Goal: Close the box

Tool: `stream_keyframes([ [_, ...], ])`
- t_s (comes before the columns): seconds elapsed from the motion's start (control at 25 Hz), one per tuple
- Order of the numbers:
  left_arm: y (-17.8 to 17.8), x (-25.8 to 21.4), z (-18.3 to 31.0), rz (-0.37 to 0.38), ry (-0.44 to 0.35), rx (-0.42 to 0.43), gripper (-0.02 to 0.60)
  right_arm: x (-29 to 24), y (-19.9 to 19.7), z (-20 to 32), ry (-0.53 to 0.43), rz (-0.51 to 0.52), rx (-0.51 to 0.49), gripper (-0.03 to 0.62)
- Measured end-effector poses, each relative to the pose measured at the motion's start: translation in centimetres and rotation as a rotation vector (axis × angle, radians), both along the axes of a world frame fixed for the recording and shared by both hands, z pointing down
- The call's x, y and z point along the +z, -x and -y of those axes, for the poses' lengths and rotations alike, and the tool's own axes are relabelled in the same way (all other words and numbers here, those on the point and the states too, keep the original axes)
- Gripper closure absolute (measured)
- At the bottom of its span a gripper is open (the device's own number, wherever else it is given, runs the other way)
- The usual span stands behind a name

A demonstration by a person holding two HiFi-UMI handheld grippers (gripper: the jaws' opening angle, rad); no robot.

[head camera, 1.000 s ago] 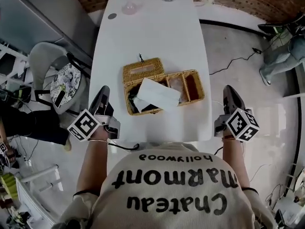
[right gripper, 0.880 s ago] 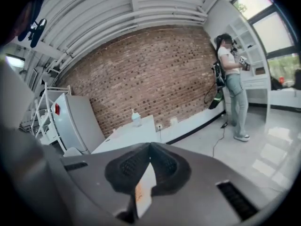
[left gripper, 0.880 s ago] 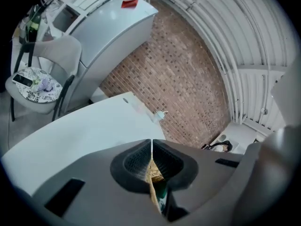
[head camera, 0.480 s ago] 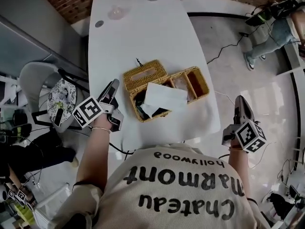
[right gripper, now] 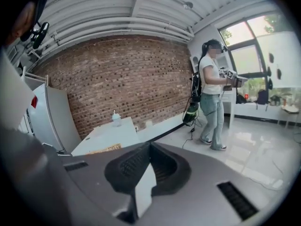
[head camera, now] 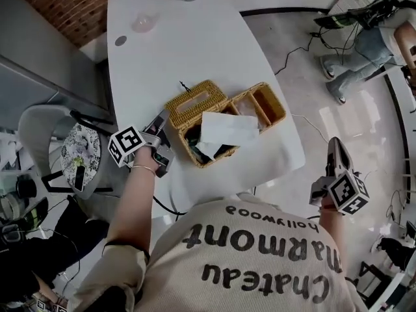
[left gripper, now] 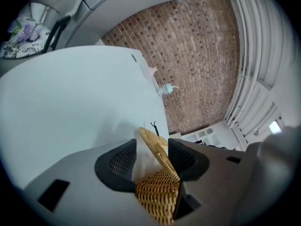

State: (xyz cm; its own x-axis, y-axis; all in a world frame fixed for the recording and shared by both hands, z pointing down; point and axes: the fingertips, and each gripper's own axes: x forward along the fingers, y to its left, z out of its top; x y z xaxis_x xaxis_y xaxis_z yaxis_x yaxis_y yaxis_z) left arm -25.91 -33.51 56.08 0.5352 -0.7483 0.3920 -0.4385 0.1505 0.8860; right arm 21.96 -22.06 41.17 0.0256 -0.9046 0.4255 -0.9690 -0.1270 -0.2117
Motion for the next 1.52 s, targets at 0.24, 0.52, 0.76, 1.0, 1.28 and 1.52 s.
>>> stream_keyframes([
  [0.24,-1.7,1.3,0.6,-0.040,0.015,0.043,0.370,-0.3,-0.5,-2.3,0.008,-0.025,0.045,0.591],
  [0.52,-1.8,1.0,1.2,-0.074,-0.006,0.046,0.407,-0.1,-0.3,-4.2,0.015,-0.032,0.075,0.591],
  [0.76,-1.8,-1.3,1.9,-0.027,-0.087,0.052,0.380,0.2,0.5,-5.5,0.015,-0.024,0.090,0.591],
  [1.0,-1.4,-4.7,2.6,0.061,-0.210,0.069,0.387,1.6,1.6,-6.4,0.023,0.004,0.101,0.591],
  [1.28,-2.1,-8.6,2.0,0.156,-0.347,0.127,0.387,1.8,2.2,-6.6,0.025,0.015,0.091,0.591],
  [1.52,-3.5,-11.3,0.6,0.263,-0.474,0.213,0.379,1.4,1.7,-6.2,0.011,0.022,0.080,0.591],
])
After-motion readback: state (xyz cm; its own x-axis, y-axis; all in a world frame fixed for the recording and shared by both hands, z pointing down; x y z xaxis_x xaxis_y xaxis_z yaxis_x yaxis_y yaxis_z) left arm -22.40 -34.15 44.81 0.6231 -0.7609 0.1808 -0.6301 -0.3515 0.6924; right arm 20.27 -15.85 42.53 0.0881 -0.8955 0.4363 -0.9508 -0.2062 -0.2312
